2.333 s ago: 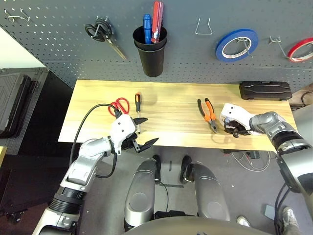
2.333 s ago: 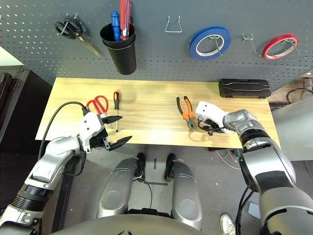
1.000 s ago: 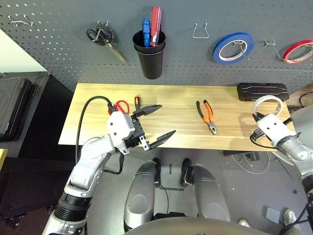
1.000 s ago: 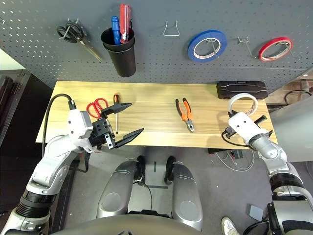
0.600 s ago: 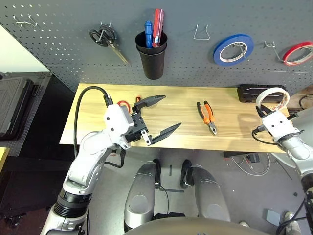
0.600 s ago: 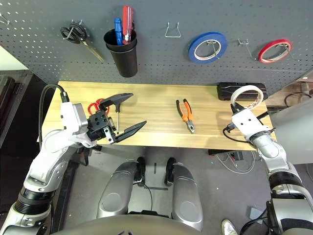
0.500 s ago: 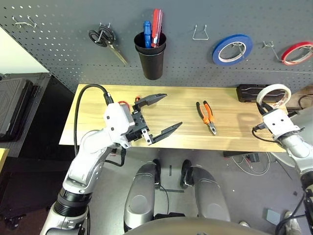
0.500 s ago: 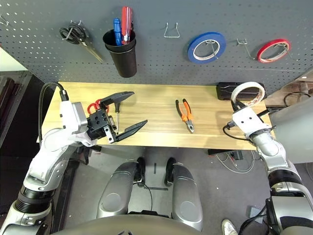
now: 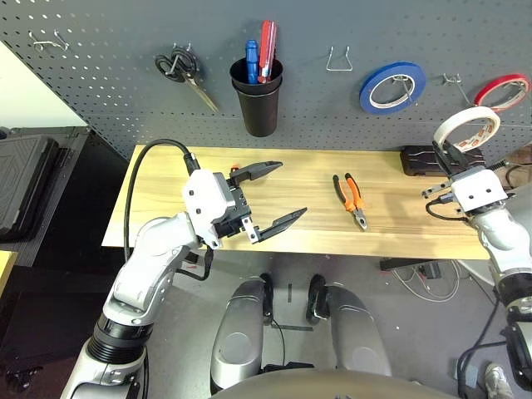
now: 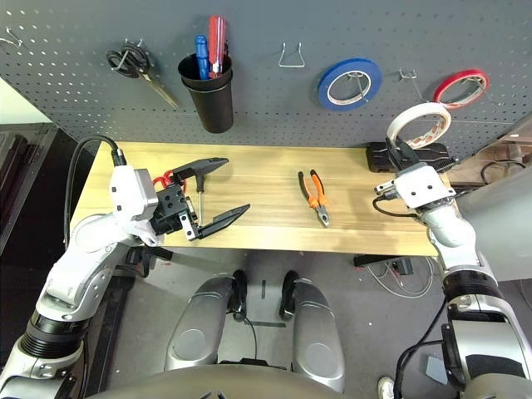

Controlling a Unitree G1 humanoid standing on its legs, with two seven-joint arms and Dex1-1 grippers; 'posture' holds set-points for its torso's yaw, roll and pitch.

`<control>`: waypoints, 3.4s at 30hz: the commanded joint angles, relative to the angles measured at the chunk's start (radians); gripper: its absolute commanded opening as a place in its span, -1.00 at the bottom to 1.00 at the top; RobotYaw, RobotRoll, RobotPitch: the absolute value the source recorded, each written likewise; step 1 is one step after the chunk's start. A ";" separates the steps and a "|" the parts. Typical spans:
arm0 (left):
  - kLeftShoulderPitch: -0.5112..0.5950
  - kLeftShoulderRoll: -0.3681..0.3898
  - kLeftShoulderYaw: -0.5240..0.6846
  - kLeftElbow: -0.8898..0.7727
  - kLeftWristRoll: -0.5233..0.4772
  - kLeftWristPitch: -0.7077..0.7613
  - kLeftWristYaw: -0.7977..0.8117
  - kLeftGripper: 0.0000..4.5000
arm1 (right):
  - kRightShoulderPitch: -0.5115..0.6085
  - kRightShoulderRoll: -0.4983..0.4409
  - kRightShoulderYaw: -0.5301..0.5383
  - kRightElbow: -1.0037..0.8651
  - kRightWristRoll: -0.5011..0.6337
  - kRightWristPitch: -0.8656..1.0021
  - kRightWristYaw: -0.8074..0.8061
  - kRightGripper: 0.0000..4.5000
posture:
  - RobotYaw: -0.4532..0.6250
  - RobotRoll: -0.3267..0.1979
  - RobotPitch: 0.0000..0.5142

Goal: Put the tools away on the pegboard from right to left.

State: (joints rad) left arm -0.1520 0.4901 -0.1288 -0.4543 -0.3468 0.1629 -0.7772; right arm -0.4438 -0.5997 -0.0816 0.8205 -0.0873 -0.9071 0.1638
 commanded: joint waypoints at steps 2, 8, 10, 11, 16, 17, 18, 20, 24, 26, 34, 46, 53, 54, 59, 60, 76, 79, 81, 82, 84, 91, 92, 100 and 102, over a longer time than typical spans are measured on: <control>-0.005 0.006 -0.018 0.009 0.016 0.004 -0.007 1.00 | -0.053 0.009 -0.006 -0.004 0.015 0.085 0.020 -1.00 | 0.20 0.25 -0.25; -0.001 0.009 -0.017 0.003 0.022 0.006 -0.004 1.00 | -0.138 0.006 -0.009 0.068 0.002 0.143 0.014 -1.00 | 0.22 0.25 -0.25; 0.000 0.010 -0.016 0.001 0.024 0.008 -0.001 1.00 | -0.171 0.005 -0.001 0.096 -0.009 0.161 0.013 -1.00 | 0.22 0.25 -0.24; 0.001 0.010 -0.015 0.000 0.026 0.010 0.001 1.00 | -0.188 0.006 0.000 0.110 -0.012 0.175 0.012 -1.00 | 0.23 0.25 -0.24; 0.006 0.020 -0.009 0.005 0.047 0.020 0.016 1.00 | -0.264 0.006 0.010 0.180 -0.038 0.229 -0.005 -1.00 | 0.25 0.25 -0.23; 0.004 0.021 -0.006 0.016 0.053 0.012 0.016 1.00 | -0.283 0.009 0.011 0.198 -0.043 0.244 -0.012 -1.00 | 0.25 0.25 -0.24; 0.004 0.023 -0.003 0.023 0.058 0.007 0.016 1.00 | -0.295 0.011 0.011 0.211 -0.047 0.253 -0.017 -1.00 | 0.26 0.25 -0.24; -0.002 0.022 0.000 0.033 0.061 0.005 0.020 1.00 | -0.313 0.016 0.013 0.229 -0.054 0.271 -0.025 -1.00 | 0.26 0.25 -0.25; -0.007 0.016 0.003 0.038 0.061 0.005 0.026 1.00 | -0.308 0.019 0.012 0.227 -0.055 0.259 -0.029 -0.61 | 0.26 0.25 -0.25; -0.006 0.013 0.006 0.039 0.061 0.004 0.031 1.00 | -0.282 0.017 0.011 0.206 -0.052 0.229 -0.026 -0.28 | 0.26 0.25 -0.23; -0.005 -0.003 0.022 0.041 0.069 0.034 0.085 1.00 | -0.095 0.013 0.005 0.077 -0.047 0.090 -0.024 0.97 | 0.24 0.25 -0.19; 0.005 0.004 0.057 -0.044 0.021 0.118 0.105 1.00 | 0.085 0.032 0.006 -0.021 0.006 0.093 0.063 0.97 | 0.25 0.25 -0.17; 0.007 0.013 0.092 -0.134 -0.036 0.194 0.119 1.00 | 0.145 0.060 0.017 -0.096 0.056 0.325 0.159 0.97 | 0.27 0.25 -0.16; 0.005 0.015 0.097 -0.147 -0.047 0.208 0.123 1.00 | 0.146 0.067 0.018 -0.107 0.060 0.365 0.167 0.97 | 0.27 0.25 -0.16; -0.010 0.021 0.115 -0.201 -0.086 0.272 0.144 1.00 | 0.134 0.099 0.027 -0.145 0.064 0.565 0.201 0.97 | 0.30 0.25 -0.16; -0.011 0.022 0.116 -0.206 -0.088 0.278 0.147 1.00 | 0.126 0.106 0.029 -0.143 0.063 0.603 0.201 0.97 | 0.31 0.25 -0.16; -0.014 0.038 0.114 -0.240 -0.099 0.316 0.169 1.00 | -0.022 0.323 0.051 -0.252 0.090 1.327 0.142 0.97 | 0.36 0.25 -0.15; -0.014 0.047 0.116 -0.244 -0.103 0.325 0.167 1.00 | -0.067 0.351 0.052 -0.219 0.090 1.395 0.116 0.97 | 0.37 0.25 -0.15; -0.013 0.059 0.118 -0.246 -0.104 0.335 0.164 1.00 | -0.093 0.364 0.055 -0.192 0.090 1.426 0.108 0.97 | 0.37 0.25 -0.15; -0.010 0.071 0.119 -0.246 -0.102 0.344 0.160 1.00 | -0.111 0.372 0.055 -0.171 0.090 1.434 0.102 0.97 | 0.38 0.25 -0.14; 0.002 0.117 0.118 -0.240 -0.083 0.362 0.143 1.00 | -0.150 0.387 0.051 -0.125 0.091 1.462 0.087 0.97 | 0.39 0.25 -0.14; 0.055 0.292 0.075 -0.174 0.018 0.346 0.070 1.00 | -0.228 0.393 0.041 -0.030 0.094 1.538 0.056 0.97 | 0.41 0.25 -0.10; 0.058 0.308 0.069 -0.165 0.032 0.344 0.064 1.00 | -0.230 0.392 0.041 -0.026 0.095 1.543 0.056 0.97 | 0.41 0.25 -0.10; 0.029 0.346 0.006 -0.047 0.148 0.268 0.016 1.00 | -0.246 0.397 0.055 0.024 0.083 1.560 0.044 0.97 | 0.41 0.25 -0.03; 0.017 0.338 -0.003 -0.019 0.163 0.255 0.013 1.00 | -0.254 0.403 0.055 0.036 0.082 1.563 0.036 0.97 | 0.40 0.25 -0.01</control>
State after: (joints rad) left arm -0.1365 0.8305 -0.1068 -0.4939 -0.2090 0.4361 -0.7488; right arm -0.6961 -0.2026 -0.0293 0.8306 -0.0013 0.6439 0.2099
